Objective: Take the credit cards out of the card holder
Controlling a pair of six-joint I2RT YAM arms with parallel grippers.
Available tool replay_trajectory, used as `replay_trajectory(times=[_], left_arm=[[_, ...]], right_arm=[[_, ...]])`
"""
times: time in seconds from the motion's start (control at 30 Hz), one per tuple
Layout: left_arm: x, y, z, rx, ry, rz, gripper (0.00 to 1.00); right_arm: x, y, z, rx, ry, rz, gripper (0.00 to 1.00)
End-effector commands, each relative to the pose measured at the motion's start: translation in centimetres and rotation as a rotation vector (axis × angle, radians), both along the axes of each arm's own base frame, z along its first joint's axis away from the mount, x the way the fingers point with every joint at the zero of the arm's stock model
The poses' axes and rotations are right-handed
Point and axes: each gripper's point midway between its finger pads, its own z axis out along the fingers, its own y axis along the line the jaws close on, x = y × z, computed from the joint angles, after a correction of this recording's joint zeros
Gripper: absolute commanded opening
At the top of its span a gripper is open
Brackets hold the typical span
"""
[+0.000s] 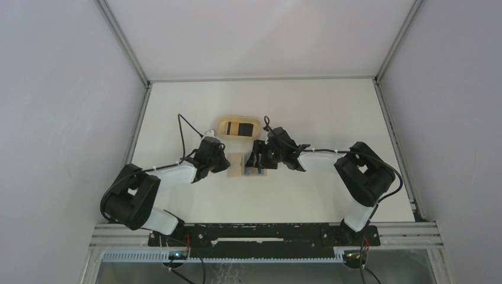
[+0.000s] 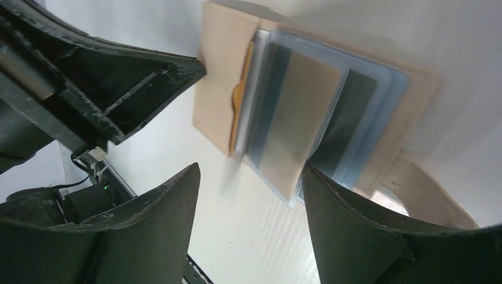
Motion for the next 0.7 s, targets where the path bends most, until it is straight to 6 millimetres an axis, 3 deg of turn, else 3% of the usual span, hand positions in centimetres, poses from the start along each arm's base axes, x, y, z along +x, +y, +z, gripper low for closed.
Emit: replay_trajectory(times=[0.0, 0.4, 0.67], left_arm=[[-3.4, 1.3, -3.4, 0.071, 0.139, -0.031, 0.0], [-3.2, 1.0, -2.9, 0.048, 0.125, -0.031, 0.0], [-2.6, -0.2, -2.1, -0.026, 0.11, -0.045, 0.0]], right_arm=[[0.1, 3.3, 3.7, 0.111, -0.042, 0.069, 0.72], [-0.2, 6.1, 8.1, 0.233, -0.103, 0.16, 0.71], [0.6, 6.3, 7.7, 0.234, -0.091, 0.15, 0.7]])
